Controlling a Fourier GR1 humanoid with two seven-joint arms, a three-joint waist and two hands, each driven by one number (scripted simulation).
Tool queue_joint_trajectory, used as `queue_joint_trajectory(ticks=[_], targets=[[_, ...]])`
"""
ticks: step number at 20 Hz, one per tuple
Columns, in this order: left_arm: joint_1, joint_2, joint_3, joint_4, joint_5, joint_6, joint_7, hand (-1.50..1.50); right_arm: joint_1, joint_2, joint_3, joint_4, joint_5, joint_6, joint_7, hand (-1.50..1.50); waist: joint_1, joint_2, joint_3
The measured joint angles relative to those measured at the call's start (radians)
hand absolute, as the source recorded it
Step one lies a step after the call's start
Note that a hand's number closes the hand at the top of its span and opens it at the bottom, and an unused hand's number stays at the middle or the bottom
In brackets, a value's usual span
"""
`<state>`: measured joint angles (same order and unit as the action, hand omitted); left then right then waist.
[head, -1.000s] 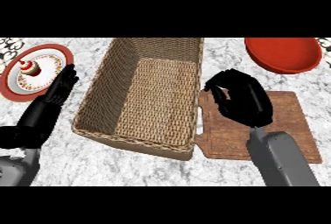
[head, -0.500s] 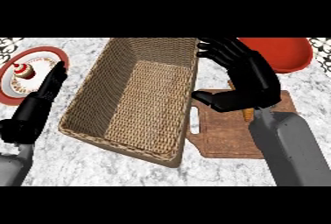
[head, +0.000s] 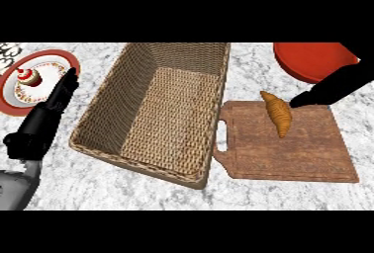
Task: Pick the croissant from the cutting board and place it in the basket
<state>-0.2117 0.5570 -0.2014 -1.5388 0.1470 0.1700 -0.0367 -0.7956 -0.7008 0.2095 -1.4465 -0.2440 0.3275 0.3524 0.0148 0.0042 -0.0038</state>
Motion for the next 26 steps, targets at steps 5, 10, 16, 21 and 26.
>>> queue_joint_trajectory(ticks=[5, 10, 16, 21, 26], targets=[[-0.019, -0.015, -0.003, 0.006, -0.008, 0.0, -0.002, 0.0, -0.1, -0.131, 0.062, 0.089, -0.022, 0.317, 0.007, -1.5, 0.014, 0.005, 0.001], [-0.025, -0.02, 0.006, 0.014, -0.015, -0.013, -0.004, 0.0, -0.185, -0.169, 0.087, 0.244, 0.013, 0.549, -0.056, -1.5, 0.02, 0.006, 0.003], [-0.043, -0.036, 0.029, 0.044, -0.026, -0.032, -0.006, 0.0, -0.223, -0.121, 0.123, 0.385, 0.182, 0.626, -0.18, -1.5, 0.014, 0.005, 0.004], [-0.04, -0.061, 0.035, 0.047, -0.049, -0.036, -0.002, 0.0, -0.213, -0.082, 0.15, 0.462, 0.341, 0.628, -0.324, -1.5, 0.01, 0.004, 0.004], [-0.013, -0.073, 0.049, 0.033, -0.064, -0.046, -0.009, 0.0, -0.195, -0.022, 0.197, 0.514, 0.48, 0.591, -0.419, -1.5, 0.009, 0.002, 0.004]])
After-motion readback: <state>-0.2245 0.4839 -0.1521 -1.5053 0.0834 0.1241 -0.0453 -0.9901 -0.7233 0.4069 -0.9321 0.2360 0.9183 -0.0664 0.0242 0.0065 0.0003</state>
